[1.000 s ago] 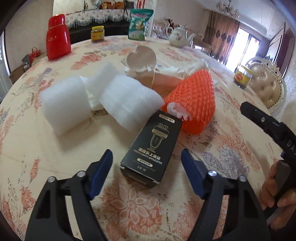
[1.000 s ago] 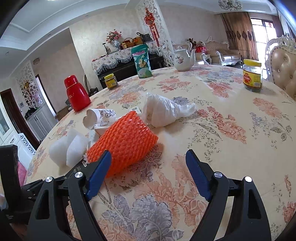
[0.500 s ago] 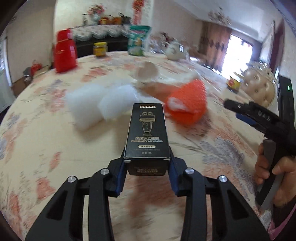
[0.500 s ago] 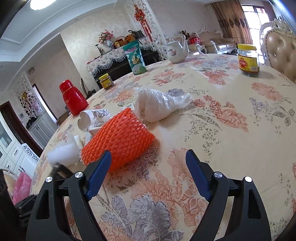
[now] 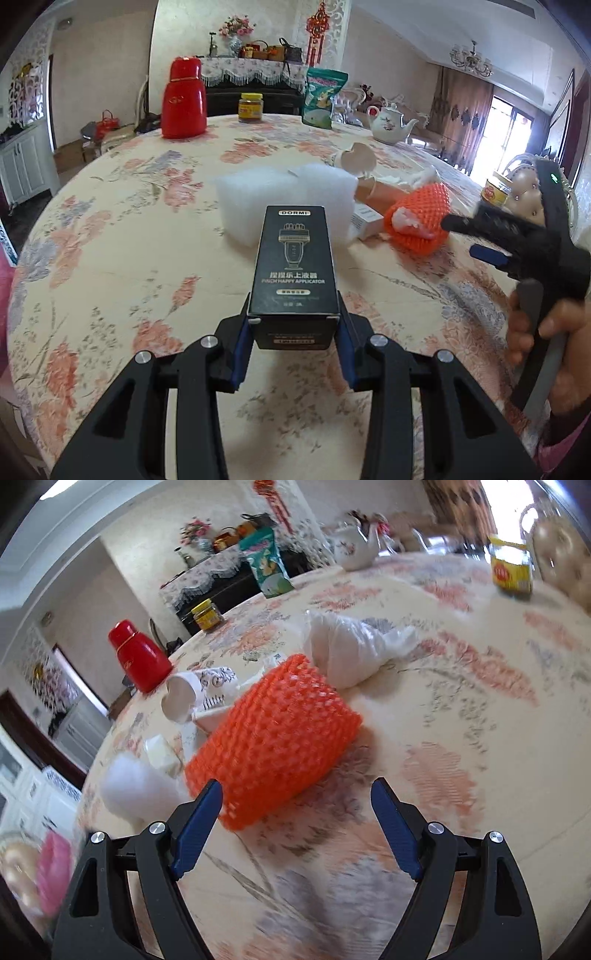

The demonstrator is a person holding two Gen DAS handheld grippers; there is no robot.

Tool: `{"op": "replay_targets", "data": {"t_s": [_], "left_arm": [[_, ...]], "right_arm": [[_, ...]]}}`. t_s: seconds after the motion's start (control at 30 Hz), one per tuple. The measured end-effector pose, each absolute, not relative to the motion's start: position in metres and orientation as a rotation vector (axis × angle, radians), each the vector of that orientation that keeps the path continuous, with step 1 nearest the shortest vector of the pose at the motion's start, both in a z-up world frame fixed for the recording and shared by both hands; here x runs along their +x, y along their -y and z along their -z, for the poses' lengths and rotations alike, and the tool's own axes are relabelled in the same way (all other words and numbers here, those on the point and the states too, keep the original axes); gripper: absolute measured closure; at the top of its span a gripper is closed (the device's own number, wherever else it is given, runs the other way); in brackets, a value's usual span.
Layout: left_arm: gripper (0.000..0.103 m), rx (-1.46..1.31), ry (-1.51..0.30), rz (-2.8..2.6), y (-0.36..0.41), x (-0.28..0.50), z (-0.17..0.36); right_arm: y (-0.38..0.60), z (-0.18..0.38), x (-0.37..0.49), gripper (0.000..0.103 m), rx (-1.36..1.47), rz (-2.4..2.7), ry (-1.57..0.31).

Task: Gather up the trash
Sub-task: 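Grasp the second orange foam net with the right tool while the left holds the box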

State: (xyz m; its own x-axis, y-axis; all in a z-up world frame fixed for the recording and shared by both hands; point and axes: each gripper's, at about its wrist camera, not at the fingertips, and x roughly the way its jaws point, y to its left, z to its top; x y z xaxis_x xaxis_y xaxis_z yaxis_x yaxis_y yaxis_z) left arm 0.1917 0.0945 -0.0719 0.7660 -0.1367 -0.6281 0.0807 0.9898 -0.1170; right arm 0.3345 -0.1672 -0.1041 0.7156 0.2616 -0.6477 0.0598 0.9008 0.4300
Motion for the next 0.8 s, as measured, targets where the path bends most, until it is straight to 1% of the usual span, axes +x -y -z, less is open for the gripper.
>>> {"op": "replay_targets", "data": {"t_s": [0.1,0.23,0.27,0.33,0.37,0.4,0.43,0.53,0.63,0.7,0.73,0.77,0.8], "left_arm": [[0.065,-0.081,-0.694,0.104,-0.101,0.186,0.073],[0.065,-0.093,-0.716,0.093,-0.107,0.186,0.075],[0.065,-0.09,-0.725,0.09,-0.108,0.186,0.076],[0.065,-0.087,-0.736,0.086,-0.109,0.186,0.077],[0.065,-0.087,-0.738,0.085,-0.11,0.186,0.077],[0.065,-0.087,-0.741,0.084,-0.11,0.185,0.078],[0.065,-0.086,-0.748,0.085,-0.11,0.185,0.079],[0.064,-0.09,-0.778,0.09,-0.11,0.188,0.083],[0.064,-0.098,-0.785,0.092,-0.107,0.189,0.084],[0.059,-0.101,-0.786,0.085,-0.106,0.19,0.084],[0.051,-0.105,-0.787,0.084,-0.105,0.19,0.084],[0.047,-0.115,-0.786,0.08,-0.105,0.19,0.084],[0.046,-0.128,-0.785,0.077,-0.105,0.191,0.083]], "right_arm": [[0.159,0.103,0.344,0.022,0.504,-0.108,-0.778],[0.14,0.108,0.358,0.022,0.48,-0.087,-0.808],[0.135,0.111,0.36,0.025,0.453,-0.075,-0.821],[0.131,0.116,0.359,0.048,0.423,-0.056,-0.838],[0.13,0.118,0.357,0.054,0.416,-0.058,-0.843],[0.131,0.119,0.354,0.07,0.418,-0.084,-0.845],[0.132,0.119,0.35,0.075,0.413,-0.108,-0.843],[0.132,0.113,0.332,0.082,0.331,-0.147,-0.821],[0.136,0.108,0.312,0.084,0.265,-0.184,-0.808],[0.139,0.102,0.297,0.084,0.221,-0.198,-0.793],[0.141,0.1,0.29,0.084,0.2,-0.203,-0.788],[0.143,0.099,0.286,0.084,0.192,-0.206,-0.785],[0.145,0.097,0.28,0.084,0.18,-0.206,-0.781]]}}
